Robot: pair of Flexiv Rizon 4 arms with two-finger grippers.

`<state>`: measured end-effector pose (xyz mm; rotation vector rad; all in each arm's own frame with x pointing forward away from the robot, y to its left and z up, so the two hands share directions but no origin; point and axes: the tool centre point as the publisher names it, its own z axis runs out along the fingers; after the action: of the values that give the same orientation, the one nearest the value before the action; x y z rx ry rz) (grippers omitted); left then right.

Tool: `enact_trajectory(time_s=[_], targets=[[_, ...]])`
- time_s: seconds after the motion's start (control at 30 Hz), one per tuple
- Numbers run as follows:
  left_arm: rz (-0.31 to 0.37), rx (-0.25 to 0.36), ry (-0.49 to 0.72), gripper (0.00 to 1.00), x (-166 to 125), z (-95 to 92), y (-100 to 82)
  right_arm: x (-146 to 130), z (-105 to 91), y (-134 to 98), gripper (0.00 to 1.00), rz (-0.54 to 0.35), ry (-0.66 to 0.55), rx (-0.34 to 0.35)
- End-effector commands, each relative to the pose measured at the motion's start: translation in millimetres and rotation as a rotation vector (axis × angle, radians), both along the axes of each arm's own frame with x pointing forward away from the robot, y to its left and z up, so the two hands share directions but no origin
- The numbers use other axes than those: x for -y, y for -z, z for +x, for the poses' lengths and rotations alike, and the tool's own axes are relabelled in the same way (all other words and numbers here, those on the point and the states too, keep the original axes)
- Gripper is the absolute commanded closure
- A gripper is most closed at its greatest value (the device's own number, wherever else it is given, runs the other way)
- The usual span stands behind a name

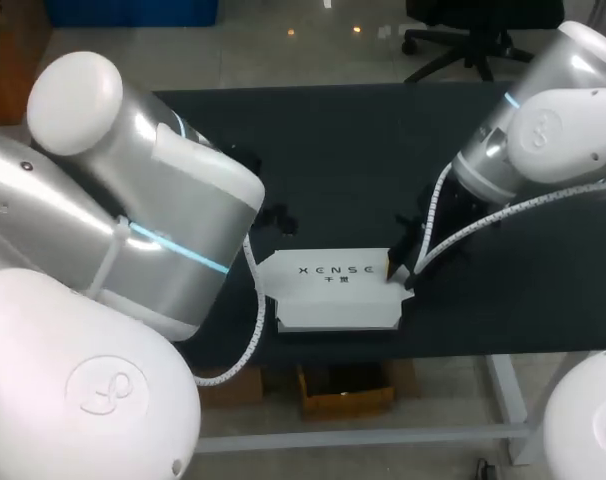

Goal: Assemble the packaging by folding the flat box into shape, placing the metal phone stand inside, and closing the box properly

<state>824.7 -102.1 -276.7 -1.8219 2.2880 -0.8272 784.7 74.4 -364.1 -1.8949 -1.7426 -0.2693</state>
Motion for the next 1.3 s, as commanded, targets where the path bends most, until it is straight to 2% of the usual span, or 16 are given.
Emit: enact_trajectory(time_s=[0.03, 0.07, 0.1, 0.13, 0.2, 0.27, 0.3, 0.33, 0.4, 0.43, 0.9, 1.07, 1.13, 1.17, 1.23, 1.3], targets=[[0.131, -0.529, -0.022, 0.0, 5.1, 5.7, 2.1, -0.2, 0.7, 3.1, 0.62, 0.001, -0.001, -0.006], [0.128, -0.556, -0.048, 0.0, 5.7, 6.2, 3.7, -0.1, 0.8, 3.5, 0.62, 0.001, -0.001, -0.007], [0.125, -0.555, -0.035, 0.0, 6.1, 5.2, 5.3, -0.1, 0.8, 3.9, 0.62, 0.001, -0.001, -0.007], [0.122, -0.589, -0.051, 0.0, 6.3, 3.2, 7.7, 0.0, 0.9, 4.9, 0.61, 0.002, 0.001, -0.008], [0.123, -0.601, -0.037, 0.0, 7.9, 0.6, 10.9, 0.2, 0.9, 5.8, 0.61, 0.003, 0.002, -0.011], [0.13, -0.652, -0.053, 0.0, 10.8, -2.1, 14.8, 0.3, 0.5, 6.6, 0.61, 0.004, 0.005, -0.012], [0.128, -0.653, -0.045, 0.0, 11.6, -3.8, 16.0, 0.4, 0.3, 6.9, 0.61, 0.004, 0.006, -0.013], [0.13, -0.69, -0.08, 0.0, 13.6, -5.1, 17.9, 0.4, 0.1, 7.1, 0.61, 0.004, 0.007, -0.013], [0.136, -0.702, -0.053, 0.0, 14.7, -7.8, 19.3, 0.6, -0.3, 7.5, 0.62, 0.004, 0.009, -0.013], [0.148, -0.73, -0.093, 0.0, 16.5, -8.6, 19.8, 0.7, -0.5, 7.6, 0.62, 0.004, 0.011, -0.013], [0.148, -0.73, -0.093, 0.0, 16.5, -8.6, 19.8, 0.6, -1.5, 7.6, 0.6, 0.008, 0.017, -0.002], [0.087, -0.777, 0.011, 0.0, 13.0, 2.9, 26.0, 0.3, -2.0, 9.2, 0.61, 0.012, 0.022, 0.002], [0.069, -0.799, 0.054, 0.21, 11.8, 3.8, 29.4, 0.3, -2.7, 9.4, 0.61, 0.013, 0.024, 0.005], [0.069, -0.802, 0.048, 0.58, 11.3, 3.7, 31.7, 0.2, -3.2, 9.4, 0.61, 0.013, 0.025, 0.007], [0.068, -0.823, 0.051, 0.6, 10.8, 2.6, 34.3, 0.3, -3.7, 9.1, 0.61, 0.011, 0.026, 0.01], [0.072, -0.842, 0.038, 0.55, 9.8, 1.4, 36.5, 0.5, -3.8, 8.8, 0.61, 0.01, 0.027, 0.014]])
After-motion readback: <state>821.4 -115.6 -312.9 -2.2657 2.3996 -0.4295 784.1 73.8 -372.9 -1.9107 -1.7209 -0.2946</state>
